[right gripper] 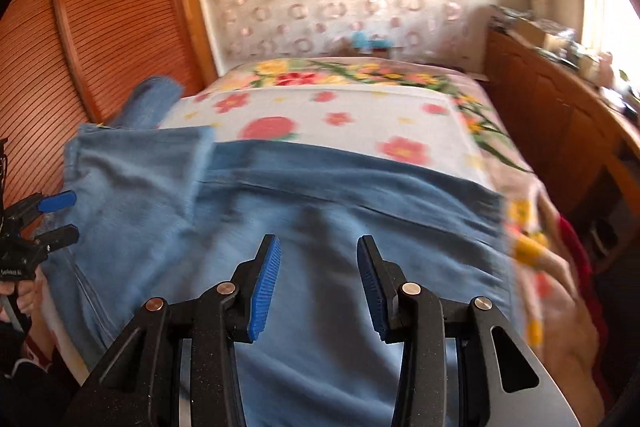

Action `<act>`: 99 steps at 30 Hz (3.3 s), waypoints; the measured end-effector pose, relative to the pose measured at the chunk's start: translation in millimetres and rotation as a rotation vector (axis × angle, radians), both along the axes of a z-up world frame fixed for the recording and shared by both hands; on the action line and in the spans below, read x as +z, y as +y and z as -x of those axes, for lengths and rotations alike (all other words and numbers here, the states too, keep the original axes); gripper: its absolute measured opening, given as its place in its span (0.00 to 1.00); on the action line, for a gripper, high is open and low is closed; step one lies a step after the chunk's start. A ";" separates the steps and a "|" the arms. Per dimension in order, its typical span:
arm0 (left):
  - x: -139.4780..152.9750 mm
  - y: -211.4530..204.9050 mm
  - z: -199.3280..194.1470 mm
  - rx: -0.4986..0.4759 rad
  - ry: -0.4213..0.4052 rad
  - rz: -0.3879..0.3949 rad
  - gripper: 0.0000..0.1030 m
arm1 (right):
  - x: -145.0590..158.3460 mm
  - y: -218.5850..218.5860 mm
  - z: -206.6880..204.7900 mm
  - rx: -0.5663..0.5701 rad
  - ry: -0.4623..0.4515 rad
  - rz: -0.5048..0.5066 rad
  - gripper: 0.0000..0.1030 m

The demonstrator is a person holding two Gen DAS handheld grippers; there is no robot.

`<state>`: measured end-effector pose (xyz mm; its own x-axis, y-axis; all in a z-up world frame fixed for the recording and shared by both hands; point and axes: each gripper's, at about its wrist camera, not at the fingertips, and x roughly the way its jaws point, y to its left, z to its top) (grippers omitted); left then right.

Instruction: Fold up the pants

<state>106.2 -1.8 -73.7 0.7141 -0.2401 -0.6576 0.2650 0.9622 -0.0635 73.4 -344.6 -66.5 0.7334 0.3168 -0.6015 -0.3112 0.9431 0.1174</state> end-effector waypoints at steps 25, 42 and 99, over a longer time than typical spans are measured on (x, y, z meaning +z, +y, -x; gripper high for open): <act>-23.6 -25.2 -7.2 -0.025 0.056 -0.010 0.85 | -43.4 -79.5 52.4 -0.190 0.122 0.018 0.42; -29.1 -23.4 -5.0 -0.021 0.053 -0.015 0.85 | -53.5 -69.7 50.0 -0.173 0.116 0.151 0.43; 17.2 66.0 33.7 0.164 -0.044 0.085 0.85 | 94.5 120.0 3.9 0.397 -0.139 -0.005 0.38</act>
<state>72.5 64.2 -56.5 0.7759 -0.1712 -0.6071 0.1093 0.9844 -0.1379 69.5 -224.6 28.0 0.6278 0.5937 -0.5033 -0.6632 0.7465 0.0534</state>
